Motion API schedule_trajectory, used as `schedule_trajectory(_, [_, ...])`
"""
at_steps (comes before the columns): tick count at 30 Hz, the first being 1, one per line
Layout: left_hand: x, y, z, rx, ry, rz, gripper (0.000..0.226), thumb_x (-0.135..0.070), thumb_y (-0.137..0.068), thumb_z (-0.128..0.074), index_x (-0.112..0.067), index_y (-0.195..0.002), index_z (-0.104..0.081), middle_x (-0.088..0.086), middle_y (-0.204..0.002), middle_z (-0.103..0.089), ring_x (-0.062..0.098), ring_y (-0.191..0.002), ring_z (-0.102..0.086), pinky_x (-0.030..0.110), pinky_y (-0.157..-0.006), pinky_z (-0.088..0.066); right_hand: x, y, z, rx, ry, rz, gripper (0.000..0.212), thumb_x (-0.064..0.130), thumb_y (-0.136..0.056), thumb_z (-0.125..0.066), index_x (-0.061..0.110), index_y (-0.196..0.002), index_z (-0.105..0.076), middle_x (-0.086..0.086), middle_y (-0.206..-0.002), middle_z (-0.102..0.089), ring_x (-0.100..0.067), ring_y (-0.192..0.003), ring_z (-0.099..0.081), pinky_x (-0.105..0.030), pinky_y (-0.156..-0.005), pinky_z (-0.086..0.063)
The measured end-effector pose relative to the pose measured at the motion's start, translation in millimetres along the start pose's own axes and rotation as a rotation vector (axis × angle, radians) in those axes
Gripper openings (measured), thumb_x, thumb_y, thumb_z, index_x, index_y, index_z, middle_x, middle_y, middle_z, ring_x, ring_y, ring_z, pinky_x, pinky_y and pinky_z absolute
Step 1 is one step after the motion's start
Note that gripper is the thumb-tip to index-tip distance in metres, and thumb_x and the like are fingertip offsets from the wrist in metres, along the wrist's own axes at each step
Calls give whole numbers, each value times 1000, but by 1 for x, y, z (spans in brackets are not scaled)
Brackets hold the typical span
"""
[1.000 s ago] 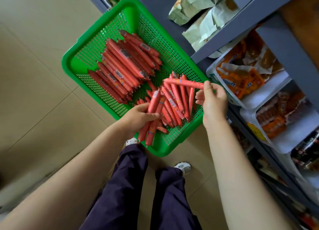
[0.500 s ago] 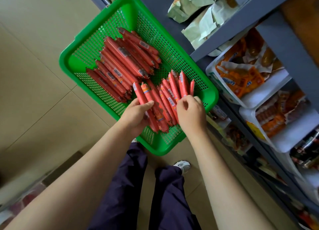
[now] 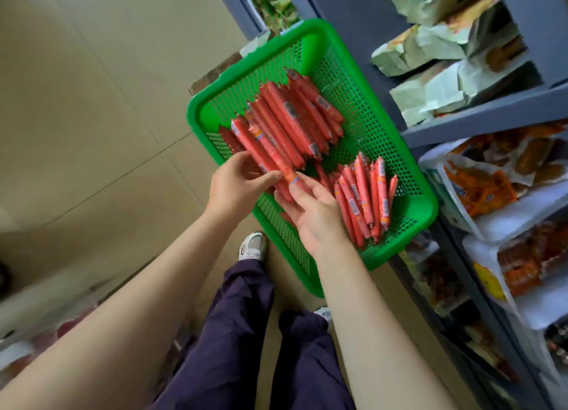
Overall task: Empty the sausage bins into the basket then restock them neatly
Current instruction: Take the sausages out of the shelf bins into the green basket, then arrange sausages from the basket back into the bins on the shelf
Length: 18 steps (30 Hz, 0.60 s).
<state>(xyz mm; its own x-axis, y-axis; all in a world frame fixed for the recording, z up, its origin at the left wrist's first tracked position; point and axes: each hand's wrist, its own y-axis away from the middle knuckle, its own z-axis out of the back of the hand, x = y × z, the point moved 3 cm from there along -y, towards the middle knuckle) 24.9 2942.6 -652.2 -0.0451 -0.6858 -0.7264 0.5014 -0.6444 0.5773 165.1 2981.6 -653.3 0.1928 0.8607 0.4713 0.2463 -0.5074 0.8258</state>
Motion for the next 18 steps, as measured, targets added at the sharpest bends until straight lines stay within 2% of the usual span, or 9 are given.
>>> schedule_trajectory(2, [9, 6, 16, -144, -261, -182, 52, -27, -73, -84, -12, -120, -67, 6, -117, -68, 22, -108, -63, 33, -97, -49, 1, -10, -14, 6, 20, 18, 30, -7, -95, -49, -1, -125, -53, -13, -103, -65, -21, -87, -65, -29, -81, -58])
schedule_trajectory(4, [21, 16, 23, -249, -497, -327, 68, -26, -73, -83, -4, -132, -58, 20, -138, -52, 36, -128, -49, 40, -106, -39, 1, -21, -27, 2, 59, 8, 38, -7, -96, -49, 2, -133, -48, -12, -109, -62, -23, -95, -61, -35, -93, -52])
schedule_trajectory(7, [50, 25, 18, -154, -611, -260, 93, -32, -75, -83, 3, -147, -36, 24, -155, -31, 40, -144, -30, 42, -117, -26, -8, -38, -32, -32, 59, -91, 52, -1, -98, -49, 8, -146, -33, -18, -129, -55, -32, -119, -53, -43, -112, -36])
schedule_trajectory(9, [62, 32, 14, -112, -597, -242, 98, -35, -78, -81, 3, -151, -29, 21, -158, -28, 37, -147, -25, 39, -118, -23, -16, -43, -27, -52, 29, -149, 53, 4, -99, -49, 2, -148, -30, -26, -146, -41, -35, -133, -44, -43, -116, -31])
schedule_trajectory(12, [67, 41, 12, -105, -569, -244, 92, -35, -82, -78, 0, -152, -28, 16, -160, -27, 32, -149, -24, 37, -118, -22, -18, -31, -18, -88, 44, -161, 53, 10, -100, -48, -1, -149, -30, -28, -152, -30, -37, -141, -35, -40, -114, -34])
schedule_trajectory(14, [64, 49, 11, -90, -540, -236, 80, -35, -85, -74, -6, -150, -37, 14, -158, -32, 29, -146, -29, 38, -116, -29, -14, -17, -9, -89, 86, -138, 48, 13, -100, -48, 0, -146, -36, -25, -150, -36, -36, -136, -42, -40, -107, -41])
schedule_trajectory(16, [51, 60, 9, -91, -503, -244, 56, -38, -89, -69, -12, -137, -54, 11, -145, -48, 27, -132, -47, 41, -105, -43, -4, 1, 0, -74, 108, -95, 37, 14, -100, -49, 3, -135, -49, -21, -137, -52, -31, -121, -56, -38, -97, -49])
schedule_trajectory(18, [27, 72, 9, -71, -440, -223, 34, -39, -93, -62, -17, -119, -67, 4, -124, -62, 20, -106, -62, 37, -89, -50, 12, 27, 5, -39, 152, -21, 25, 14, -99, -48, 8, -121, -58, -15, -118, -64, -27, -109, -64, -37, -93, -50])
